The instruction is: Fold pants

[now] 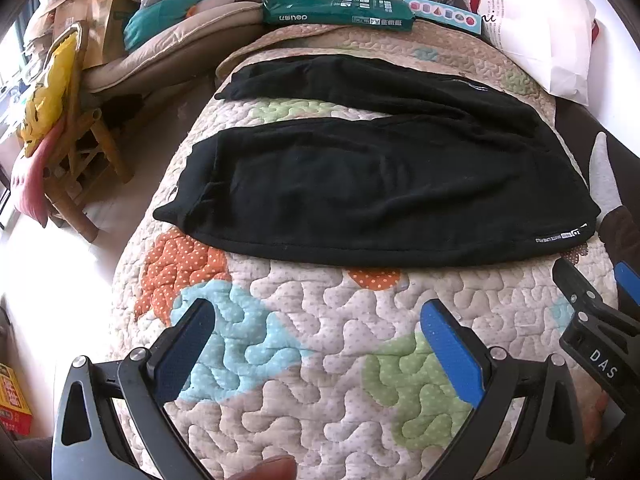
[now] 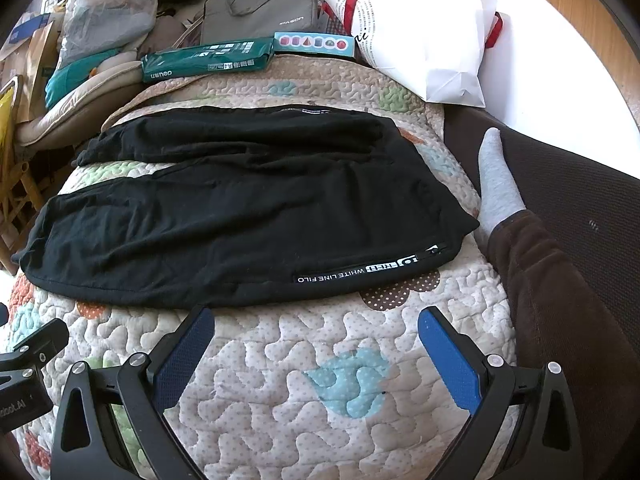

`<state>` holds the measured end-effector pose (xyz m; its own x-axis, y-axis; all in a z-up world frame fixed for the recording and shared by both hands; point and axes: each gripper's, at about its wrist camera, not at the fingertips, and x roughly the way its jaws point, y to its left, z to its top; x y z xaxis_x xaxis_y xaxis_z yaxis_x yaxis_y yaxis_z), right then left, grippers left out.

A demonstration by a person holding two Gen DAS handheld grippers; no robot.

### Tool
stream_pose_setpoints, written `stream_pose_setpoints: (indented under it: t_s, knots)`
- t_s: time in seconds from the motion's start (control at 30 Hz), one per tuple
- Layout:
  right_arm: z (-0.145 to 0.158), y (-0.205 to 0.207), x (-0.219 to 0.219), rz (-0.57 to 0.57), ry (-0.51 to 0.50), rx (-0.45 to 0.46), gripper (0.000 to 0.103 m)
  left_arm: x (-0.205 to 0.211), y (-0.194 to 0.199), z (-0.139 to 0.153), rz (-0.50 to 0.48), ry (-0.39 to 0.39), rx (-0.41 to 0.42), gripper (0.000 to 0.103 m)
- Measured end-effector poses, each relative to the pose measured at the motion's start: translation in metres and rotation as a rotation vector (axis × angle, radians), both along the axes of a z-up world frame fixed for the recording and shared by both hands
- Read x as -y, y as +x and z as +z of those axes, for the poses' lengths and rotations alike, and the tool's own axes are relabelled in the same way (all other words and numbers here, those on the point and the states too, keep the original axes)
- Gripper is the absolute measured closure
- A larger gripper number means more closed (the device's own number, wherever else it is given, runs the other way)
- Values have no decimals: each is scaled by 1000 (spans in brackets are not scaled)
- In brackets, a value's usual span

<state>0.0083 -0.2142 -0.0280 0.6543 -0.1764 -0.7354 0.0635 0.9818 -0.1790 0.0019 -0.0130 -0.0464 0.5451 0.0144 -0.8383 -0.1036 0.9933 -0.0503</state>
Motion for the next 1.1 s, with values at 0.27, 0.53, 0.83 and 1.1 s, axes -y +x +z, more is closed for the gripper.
stream_pose_setpoints:
  t_s: [0.27,0.53,0.83,1.1]
  knots:
    - [-1,1,-1,1,2,-8,0,3,1,-6,5,27,-10,0]
    - [-2,1,-1,2,3,-10,0,8,2,-15,0,49,-29,0]
    - [-3,1,-1,3,3,-12,0,7,1,-15,8,44,-30,0]
    - [-4,1,-3,6,1,-21,0,3,4,-20,15,38,-51,0]
